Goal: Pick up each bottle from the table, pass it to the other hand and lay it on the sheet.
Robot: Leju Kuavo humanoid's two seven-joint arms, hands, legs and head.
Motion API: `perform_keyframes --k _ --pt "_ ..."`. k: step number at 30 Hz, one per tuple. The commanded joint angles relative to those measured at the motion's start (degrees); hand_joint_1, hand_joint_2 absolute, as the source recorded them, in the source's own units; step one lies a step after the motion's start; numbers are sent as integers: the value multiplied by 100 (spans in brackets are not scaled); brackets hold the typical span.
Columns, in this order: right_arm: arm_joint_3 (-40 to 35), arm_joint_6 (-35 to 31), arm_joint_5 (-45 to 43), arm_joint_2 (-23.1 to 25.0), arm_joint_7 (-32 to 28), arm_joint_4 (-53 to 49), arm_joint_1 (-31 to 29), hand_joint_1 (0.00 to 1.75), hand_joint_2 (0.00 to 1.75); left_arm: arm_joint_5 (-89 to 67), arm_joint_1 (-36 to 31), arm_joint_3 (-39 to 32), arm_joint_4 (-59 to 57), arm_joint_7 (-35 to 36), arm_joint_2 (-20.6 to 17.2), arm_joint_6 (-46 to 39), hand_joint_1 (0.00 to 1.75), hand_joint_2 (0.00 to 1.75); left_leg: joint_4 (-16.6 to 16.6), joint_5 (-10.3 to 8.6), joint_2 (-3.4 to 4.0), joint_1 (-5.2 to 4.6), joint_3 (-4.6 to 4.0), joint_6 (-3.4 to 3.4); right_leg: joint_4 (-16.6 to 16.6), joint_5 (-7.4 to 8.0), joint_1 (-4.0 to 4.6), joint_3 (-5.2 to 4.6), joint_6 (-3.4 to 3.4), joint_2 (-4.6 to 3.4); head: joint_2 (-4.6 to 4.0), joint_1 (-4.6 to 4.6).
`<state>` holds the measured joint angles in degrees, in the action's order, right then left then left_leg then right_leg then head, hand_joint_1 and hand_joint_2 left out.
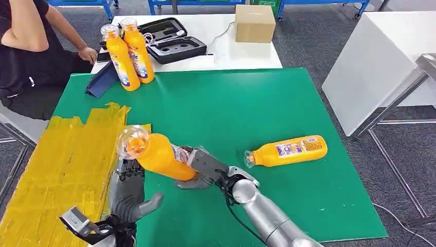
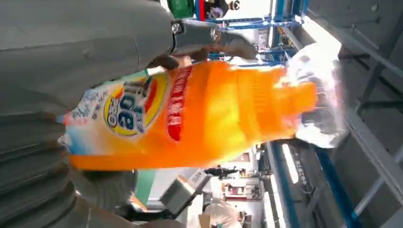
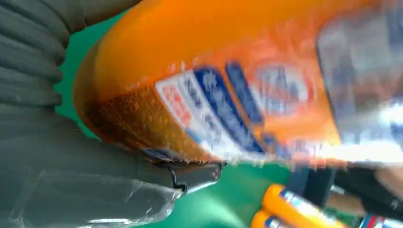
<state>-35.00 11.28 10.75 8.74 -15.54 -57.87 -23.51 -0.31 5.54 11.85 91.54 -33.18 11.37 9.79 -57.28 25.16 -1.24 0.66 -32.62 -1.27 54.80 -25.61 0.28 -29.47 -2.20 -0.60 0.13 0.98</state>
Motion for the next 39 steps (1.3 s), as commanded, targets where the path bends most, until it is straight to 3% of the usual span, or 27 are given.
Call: perform_keyframes --k 1,9,20,21,22,23,39 --pt "-555 -20 -19 123 29 685 -457 175 175 -20 -219 197 -477 48 -170 1 0 175 5 1 12 -5 7 0 -3 -1 -4 5 -1 -2 0 0" --pt "-840 -8 -28 159 57 627 -489 175 175 -245 -272 249 -726 331 -238 -90 0 175 7 1 17 -9 6 3 -3 -2 -14 2 2 -4 0 0" --pt "-1823 -112 -16 96 326 259 -513 175 175 -1729 -473 205 -1426 963 -368 -1189 0 175 6 2 21 -8 4 2 0 -2 -14 -2 0 -7 0 0" --pt "-1853 -125 -30 90 344 258 -525 175 175 -1844 -485 198 -1467 1003 -376 -1247 23 175 10 1 18 -10 7 2 -2 -3 -16 1 1 -3 0 0" --pt "-1891 -148 -55 83 369 265 -550 175 175 -1989 -509 187 -1529 1059 -379 -1320 150 175 7 1 17 -10 3 2 1 -2 -15 -2 0 -4 0 0" --pt "-1898 -154 -67 80 379 275 -562 175 175 -2070 -523 191 -1559 1085 -393 -1351 173 175 5 3 21 -8 3 2 0 -1 -13 -2 0 -10 0 -2" --pt "-1956 -187 -146 38 424 443 -643 175 175 -1985 -499 7 -1536 950 -327 -1341 175 175 5 3 17 -12 0 2 3 -4 -17 -4 1 -6 0 0"
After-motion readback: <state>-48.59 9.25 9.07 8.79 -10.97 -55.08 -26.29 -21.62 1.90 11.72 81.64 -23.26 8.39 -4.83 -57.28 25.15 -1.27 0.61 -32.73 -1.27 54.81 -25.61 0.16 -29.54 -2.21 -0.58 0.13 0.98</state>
